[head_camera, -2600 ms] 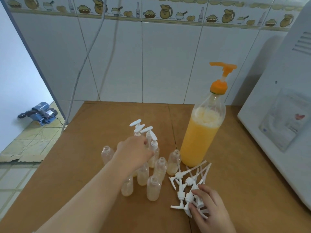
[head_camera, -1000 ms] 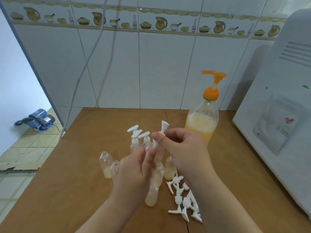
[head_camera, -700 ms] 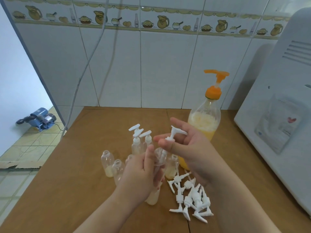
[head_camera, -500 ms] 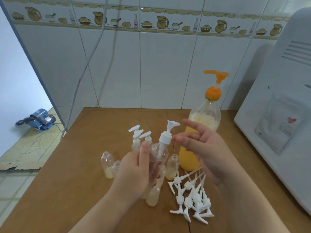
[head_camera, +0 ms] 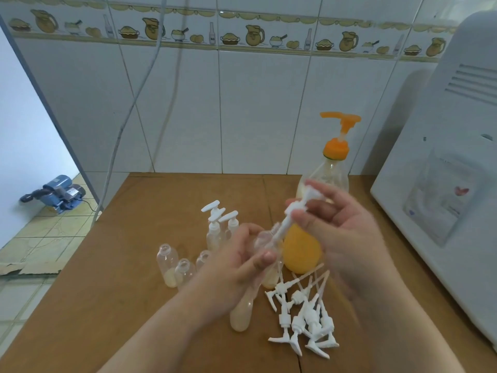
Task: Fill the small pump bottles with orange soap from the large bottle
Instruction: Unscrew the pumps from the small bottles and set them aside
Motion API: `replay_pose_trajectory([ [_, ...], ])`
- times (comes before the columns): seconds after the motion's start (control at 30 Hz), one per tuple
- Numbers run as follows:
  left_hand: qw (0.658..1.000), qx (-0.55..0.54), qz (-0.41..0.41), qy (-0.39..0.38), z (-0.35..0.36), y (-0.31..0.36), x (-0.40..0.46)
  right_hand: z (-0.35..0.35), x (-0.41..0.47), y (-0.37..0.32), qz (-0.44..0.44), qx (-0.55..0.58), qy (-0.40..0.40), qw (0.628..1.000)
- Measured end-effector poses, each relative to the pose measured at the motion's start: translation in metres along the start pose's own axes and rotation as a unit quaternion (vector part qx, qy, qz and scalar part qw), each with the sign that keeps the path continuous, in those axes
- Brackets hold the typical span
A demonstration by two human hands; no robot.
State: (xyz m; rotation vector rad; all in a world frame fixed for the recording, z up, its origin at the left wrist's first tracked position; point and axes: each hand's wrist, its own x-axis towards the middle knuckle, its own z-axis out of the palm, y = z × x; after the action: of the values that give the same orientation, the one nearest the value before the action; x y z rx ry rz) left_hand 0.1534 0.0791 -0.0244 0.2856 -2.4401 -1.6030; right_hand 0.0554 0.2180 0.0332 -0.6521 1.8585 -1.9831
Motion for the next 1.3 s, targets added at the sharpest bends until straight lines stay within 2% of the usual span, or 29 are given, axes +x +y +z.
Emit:
replay_pose_trajectory([
  [0.13, 0.998, 0.043, 0.040, 0.005, -0.017, -0.006, 0.012, -0.025, 0.001, -0.014, -0.076, 0.170, 0.102, 0.977],
  [0.2, 0.995, 0.076, 0.042, 0.041, -0.026, -0.006, 0.021, -0.037, -0.002, -0.013, -0.117, 0.176, 0.136, 0.968],
  [0.33, 0.988, 0.107, 0.015, 0.111, -0.036, -0.009, 0.048, -0.059, -0.018, 0.010, -0.158, 0.064, 0.185, 0.968],
  [0.43, 0.989, 0.111, 0.001, 0.100, -0.032, -0.009, 0.069, -0.066, -0.037, 0.054, -0.139, -0.043, 0.197, 0.970],
  [0.5, 0.986, 0.143, -0.020, 0.082, -0.024, -0.008, 0.080, -0.066, -0.047, 0.089, -0.163, -0.129, 0.214, 0.954],
  [0.57, 0.977, 0.193, -0.039, 0.082, -0.014, -0.010, 0.090, -0.064, -0.055, 0.124, -0.214, -0.240, 0.222, 0.921],
  [0.63, 0.967, 0.233, -0.063, 0.085, -0.005, -0.012, 0.097, -0.059, -0.062, 0.149, -0.225, -0.326, 0.211, 0.893],
  [0.73, 0.948, 0.300, -0.089, 0.050, 0.007, -0.019, 0.104, -0.055, -0.071, 0.183, -0.213, -0.389, 0.165, 0.881],
  [1.0, 0.910, 0.390, -0.136, -0.035, 0.017, -0.044, 0.115, -0.058, -0.070, 0.214, -0.187, -0.396, 0.069, 0.896],
  [1.3, 0.897, 0.420, -0.133, -0.032, 0.020, -0.048, 0.102, -0.058, -0.061, 0.217, -0.173, -0.425, -0.016, 0.888],
])
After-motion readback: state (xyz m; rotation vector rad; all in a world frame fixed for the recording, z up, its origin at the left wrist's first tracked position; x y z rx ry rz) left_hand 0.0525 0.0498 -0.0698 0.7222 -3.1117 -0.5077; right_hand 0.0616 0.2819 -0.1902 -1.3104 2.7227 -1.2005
